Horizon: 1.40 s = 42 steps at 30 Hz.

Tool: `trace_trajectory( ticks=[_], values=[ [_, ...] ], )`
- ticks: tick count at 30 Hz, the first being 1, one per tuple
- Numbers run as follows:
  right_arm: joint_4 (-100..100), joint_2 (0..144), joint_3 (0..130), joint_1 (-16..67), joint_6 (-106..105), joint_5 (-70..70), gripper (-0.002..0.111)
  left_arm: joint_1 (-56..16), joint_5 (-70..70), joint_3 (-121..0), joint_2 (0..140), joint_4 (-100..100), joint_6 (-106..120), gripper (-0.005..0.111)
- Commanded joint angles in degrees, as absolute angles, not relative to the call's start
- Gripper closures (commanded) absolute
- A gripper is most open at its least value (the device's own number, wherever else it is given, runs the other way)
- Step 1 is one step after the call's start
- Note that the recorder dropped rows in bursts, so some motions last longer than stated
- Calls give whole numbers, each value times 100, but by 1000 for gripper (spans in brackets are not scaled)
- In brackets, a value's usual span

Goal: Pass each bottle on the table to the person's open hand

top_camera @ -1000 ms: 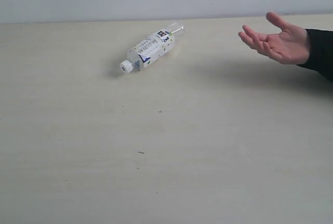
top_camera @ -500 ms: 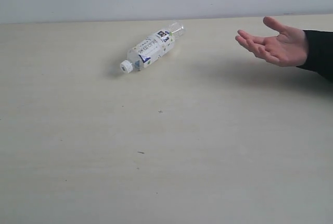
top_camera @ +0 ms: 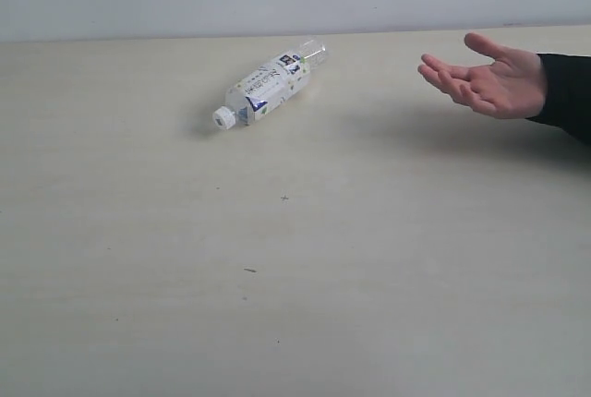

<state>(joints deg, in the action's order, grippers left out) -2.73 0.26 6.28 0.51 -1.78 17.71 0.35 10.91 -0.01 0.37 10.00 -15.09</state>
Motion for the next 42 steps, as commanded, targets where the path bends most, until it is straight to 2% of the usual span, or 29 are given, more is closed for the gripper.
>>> trace_trajectory(
  ticks=[1,10,22,28,34,39,42],
  values=[
    [-311,0,615,28,-179,1722,106,0,1080,0,0,986,-1506,107],
    [-300,0,615,28,-179,1769,106,0,1080,0,0,1116,-1335,107],
    [-300,0,615,28,-179,1769,106,0,996,0,0,3166,-254,107],
    [-288,0,615,28,-179,1768,106,0,-416,0,0,2932,-1053,107],
    [-288,0,615,28,-179,1768,106,0,-2201,0,0,2932,-3638,107],
    [-288,0,615,28,-179,1768,106,0,-2940,0,0,2888,-4525,107],
    [-288,0,615,28,-179,1768,106,6,-2930,0,0,2888,-4462,107]
  ],
)
